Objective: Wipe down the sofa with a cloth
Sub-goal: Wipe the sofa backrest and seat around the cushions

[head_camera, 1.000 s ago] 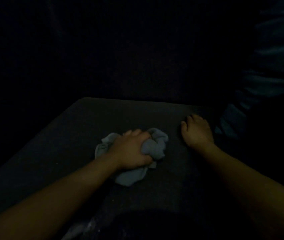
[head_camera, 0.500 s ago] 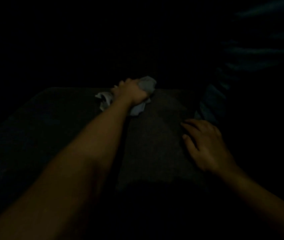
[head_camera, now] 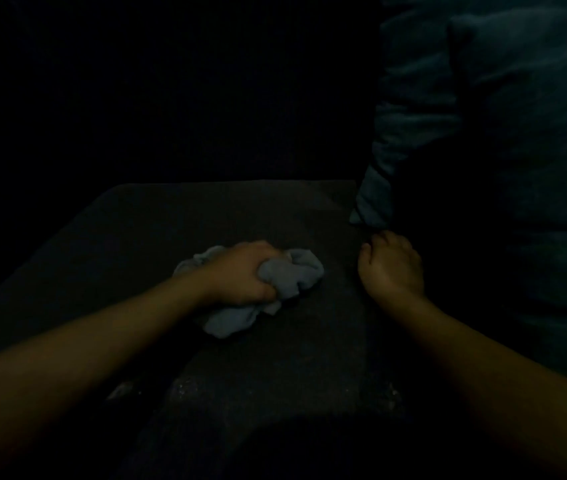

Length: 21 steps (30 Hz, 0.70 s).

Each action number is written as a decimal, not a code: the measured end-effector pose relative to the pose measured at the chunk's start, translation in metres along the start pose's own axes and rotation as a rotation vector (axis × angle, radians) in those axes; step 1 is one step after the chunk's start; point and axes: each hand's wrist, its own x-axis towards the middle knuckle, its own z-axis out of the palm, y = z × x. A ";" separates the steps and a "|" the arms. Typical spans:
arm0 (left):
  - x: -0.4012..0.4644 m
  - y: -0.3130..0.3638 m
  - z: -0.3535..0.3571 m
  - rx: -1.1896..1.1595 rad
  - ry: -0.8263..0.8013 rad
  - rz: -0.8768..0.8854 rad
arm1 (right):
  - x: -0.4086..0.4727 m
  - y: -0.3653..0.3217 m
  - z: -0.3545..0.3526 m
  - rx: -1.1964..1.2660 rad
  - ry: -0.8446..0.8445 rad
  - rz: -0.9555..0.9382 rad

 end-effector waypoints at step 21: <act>0.151 0.034 -0.007 0.048 0.195 0.061 | -0.016 0.031 0.012 0.228 0.134 0.070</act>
